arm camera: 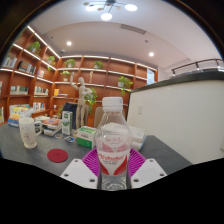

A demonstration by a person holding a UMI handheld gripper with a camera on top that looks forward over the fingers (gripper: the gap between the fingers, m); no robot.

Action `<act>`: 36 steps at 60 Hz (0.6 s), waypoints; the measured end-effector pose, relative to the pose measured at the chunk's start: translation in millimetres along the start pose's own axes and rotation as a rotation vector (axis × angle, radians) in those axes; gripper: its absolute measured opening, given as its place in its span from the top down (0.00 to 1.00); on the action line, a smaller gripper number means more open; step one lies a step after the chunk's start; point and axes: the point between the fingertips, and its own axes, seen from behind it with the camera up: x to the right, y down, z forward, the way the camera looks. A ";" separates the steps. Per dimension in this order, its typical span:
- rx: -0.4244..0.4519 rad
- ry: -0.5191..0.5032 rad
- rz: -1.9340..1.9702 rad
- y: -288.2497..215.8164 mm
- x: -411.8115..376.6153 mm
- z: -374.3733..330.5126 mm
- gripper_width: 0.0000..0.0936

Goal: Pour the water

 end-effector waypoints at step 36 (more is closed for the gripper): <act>0.118 -0.032 -1.309 -93.3 -183.2 50.8 0.62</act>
